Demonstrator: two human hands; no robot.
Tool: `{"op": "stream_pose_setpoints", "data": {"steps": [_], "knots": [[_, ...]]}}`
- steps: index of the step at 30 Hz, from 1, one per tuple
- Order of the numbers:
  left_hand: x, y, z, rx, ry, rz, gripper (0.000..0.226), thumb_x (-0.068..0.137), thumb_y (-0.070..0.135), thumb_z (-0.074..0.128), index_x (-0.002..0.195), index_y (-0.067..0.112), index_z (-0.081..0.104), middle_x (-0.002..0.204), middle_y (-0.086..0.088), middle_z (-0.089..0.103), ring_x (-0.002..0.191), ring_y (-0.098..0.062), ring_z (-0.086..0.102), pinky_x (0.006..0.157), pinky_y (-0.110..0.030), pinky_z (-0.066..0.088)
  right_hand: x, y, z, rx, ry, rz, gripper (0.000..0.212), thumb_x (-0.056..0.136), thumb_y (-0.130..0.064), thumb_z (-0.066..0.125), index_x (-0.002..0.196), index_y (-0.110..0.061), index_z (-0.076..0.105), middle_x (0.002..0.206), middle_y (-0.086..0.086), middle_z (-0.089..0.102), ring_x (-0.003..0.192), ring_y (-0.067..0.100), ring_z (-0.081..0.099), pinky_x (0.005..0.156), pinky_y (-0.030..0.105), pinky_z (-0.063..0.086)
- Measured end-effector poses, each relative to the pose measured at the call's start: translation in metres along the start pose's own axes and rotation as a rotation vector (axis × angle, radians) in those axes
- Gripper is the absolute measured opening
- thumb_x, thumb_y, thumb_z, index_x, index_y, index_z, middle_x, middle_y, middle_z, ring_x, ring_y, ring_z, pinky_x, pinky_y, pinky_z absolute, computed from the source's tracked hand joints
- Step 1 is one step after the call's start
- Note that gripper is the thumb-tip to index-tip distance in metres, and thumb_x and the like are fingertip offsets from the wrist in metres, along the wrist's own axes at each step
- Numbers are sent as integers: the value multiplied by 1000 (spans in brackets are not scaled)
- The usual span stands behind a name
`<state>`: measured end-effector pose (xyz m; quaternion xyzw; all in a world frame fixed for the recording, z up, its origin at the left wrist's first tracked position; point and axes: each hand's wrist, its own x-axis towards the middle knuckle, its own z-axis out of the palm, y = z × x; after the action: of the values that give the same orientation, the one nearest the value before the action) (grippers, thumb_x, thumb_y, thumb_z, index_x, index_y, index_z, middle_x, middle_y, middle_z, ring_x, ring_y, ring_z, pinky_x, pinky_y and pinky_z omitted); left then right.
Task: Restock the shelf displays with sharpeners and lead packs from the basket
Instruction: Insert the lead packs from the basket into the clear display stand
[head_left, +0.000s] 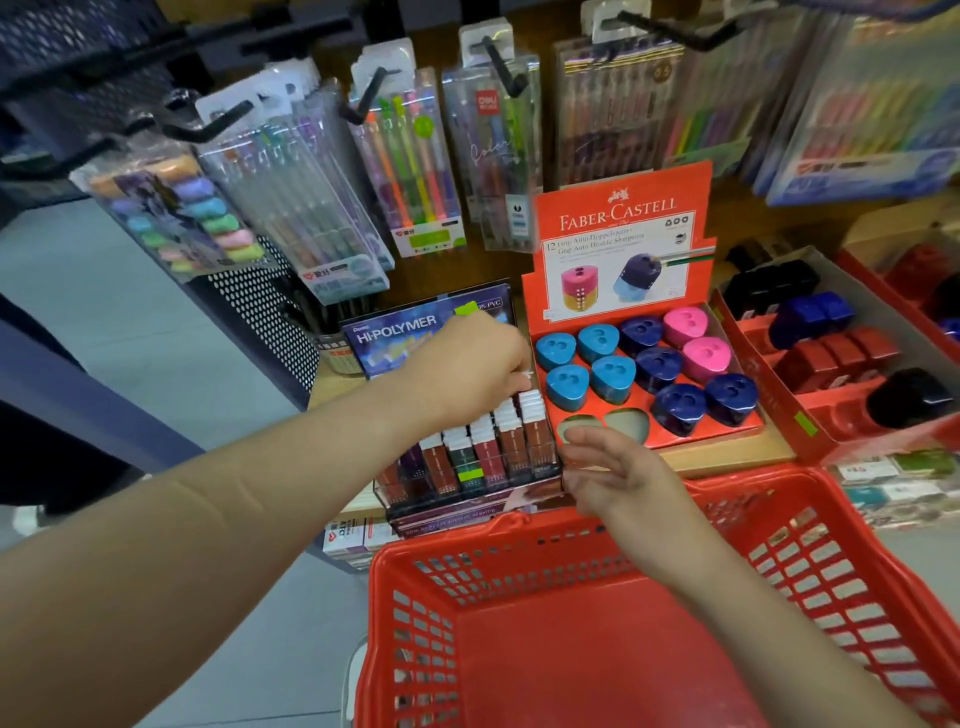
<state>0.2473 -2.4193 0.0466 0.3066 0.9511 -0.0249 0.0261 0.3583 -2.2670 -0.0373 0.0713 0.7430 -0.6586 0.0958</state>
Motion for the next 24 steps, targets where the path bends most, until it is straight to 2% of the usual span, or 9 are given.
{"op": "stream_pose_setpoints", "data": {"steps": [2, 5, 8, 11, 15, 19, 21, 24], "knots": [[0, 2, 6, -26, 22, -19, 21, 92, 33, 60, 92, 13, 67, 84, -3, 69, 82, -21, 62, 71, -35, 51, -2, 0, -1, -21, 17, 8, 37, 90, 3, 59, 119, -21, 59, 113, -5, 64, 84, 5, 64, 74, 20, 49], [2, 1, 5, -93, 29, -54, 17, 87, 29, 67, 95, 14, 69, 89, 0, 70, 86, -18, 63, 71, -29, 48, -8, -2, -3, 15, 36, 44, 35, 89, 5, 59, 113, -21, 61, 109, -5, 66, 83, 14, 64, 71, 28, 50], [3, -1, -4, -169, -41, -83, 22, 86, 27, 70, 104, 15, 71, 99, 2, 71, 94, -15, 64, 80, -28, 50, -15, -6, -8, 62, 40, 74, 31, 90, 9, 55, 106, -17, 60, 102, 3, 64, 78, 20, 63, 60, 23, 49], [-3, -1, -16, -205, -31, -89, 21, 91, 22, 63, 107, 14, 72, 107, 2, 72, 96, -13, 64, 87, -29, 51, -23, -12, -16, 32, 26, 67, 27, 92, 8, 52, 104, -14, 61, 91, 5, 62, 67, 13, 64, 55, 18, 47], [-25, 11, -41, -214, 90, -113, 21, 94, 25, 57, 105, 17, 73, 102, 3, 72, 92, -13, 64, 86, -34, 53, -33, -23, -30, -59, 6, 31, 28, 91, 9, 50, 96, -15, 62, 83, 8, 65, 65, 16, 63, 56, 21, 47], [-61, 32, -56, -236, 148, -111, 19, 92, 24, 56, 97, 19, 74, 94, 4, 73, 88, -15, 64, 80, -35, 52, -47, -34, -36, -236, -64, -17, 32, 89, 8, 51, 85, -21, 61, 77, 13, 69, 64, 20, 63, 61, 31, 47], [-81, 47, -49, -265, 121, -131, 17, 89, 23, 58, 94, 20, 74, 92, 3, 73, 87, -16, 65, 77, -31, 50, -55, -36, -38, -325, -121, -45, 33, 86, 8, 52, 81, -23, 60, 78, 19, 70, 67, 29, 62, 64, 37, 46], [-113, 71, -10, -363, -17, -211, 15, 86, 21, 60, 90, 19, 75, 88, 1, 73, 87, -16, 66, 75, -25, 46, -67, -27, -37, -375, -190, -33, 33, 86, 10, 51, 80, -21, 59, 78, 20, 67, 61, 25, 58, 62, 34, 43]]}}
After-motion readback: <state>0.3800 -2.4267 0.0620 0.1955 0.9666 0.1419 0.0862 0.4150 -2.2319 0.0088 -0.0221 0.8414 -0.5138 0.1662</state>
